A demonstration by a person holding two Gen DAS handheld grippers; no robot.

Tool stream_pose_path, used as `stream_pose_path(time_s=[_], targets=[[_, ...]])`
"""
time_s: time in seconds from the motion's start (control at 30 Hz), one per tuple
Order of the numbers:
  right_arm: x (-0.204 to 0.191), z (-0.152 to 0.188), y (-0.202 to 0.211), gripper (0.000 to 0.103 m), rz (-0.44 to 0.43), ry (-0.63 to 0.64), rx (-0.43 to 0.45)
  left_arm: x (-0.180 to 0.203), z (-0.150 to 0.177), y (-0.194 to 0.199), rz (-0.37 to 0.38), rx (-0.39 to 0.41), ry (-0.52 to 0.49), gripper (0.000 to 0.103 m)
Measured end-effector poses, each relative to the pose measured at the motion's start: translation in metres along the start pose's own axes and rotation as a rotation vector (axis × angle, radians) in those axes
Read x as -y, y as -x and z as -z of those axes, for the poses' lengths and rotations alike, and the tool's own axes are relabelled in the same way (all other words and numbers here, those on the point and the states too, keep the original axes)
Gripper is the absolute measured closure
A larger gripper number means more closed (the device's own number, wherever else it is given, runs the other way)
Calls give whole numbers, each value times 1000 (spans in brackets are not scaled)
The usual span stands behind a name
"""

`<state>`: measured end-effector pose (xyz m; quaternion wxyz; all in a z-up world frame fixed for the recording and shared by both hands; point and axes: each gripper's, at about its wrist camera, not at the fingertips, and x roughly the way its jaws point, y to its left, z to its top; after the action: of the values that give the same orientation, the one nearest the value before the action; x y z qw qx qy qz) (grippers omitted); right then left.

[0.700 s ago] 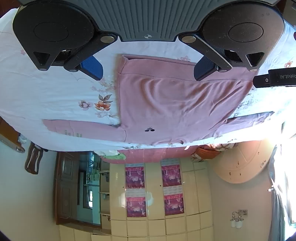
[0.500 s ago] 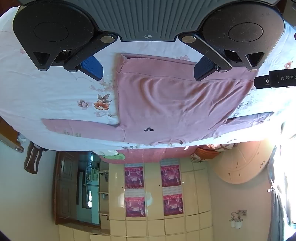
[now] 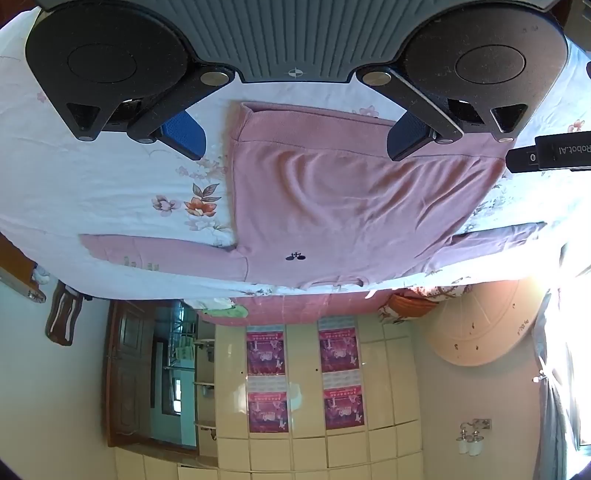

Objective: Fold small clothes

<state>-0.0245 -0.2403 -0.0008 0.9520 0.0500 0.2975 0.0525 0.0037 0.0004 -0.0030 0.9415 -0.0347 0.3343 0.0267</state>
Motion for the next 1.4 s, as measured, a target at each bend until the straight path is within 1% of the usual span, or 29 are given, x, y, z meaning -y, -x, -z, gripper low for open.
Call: stream_pose_path(time_s=[0.33, 1.4], targets=[[4, -2, 0, 0, 5, -5, 1, 6, -3, -3, -2, -2, -9, 0], [3, -5, -1, 0, 2, 3, 5, 4, -3, -4, -16, -6, -5, 0]])
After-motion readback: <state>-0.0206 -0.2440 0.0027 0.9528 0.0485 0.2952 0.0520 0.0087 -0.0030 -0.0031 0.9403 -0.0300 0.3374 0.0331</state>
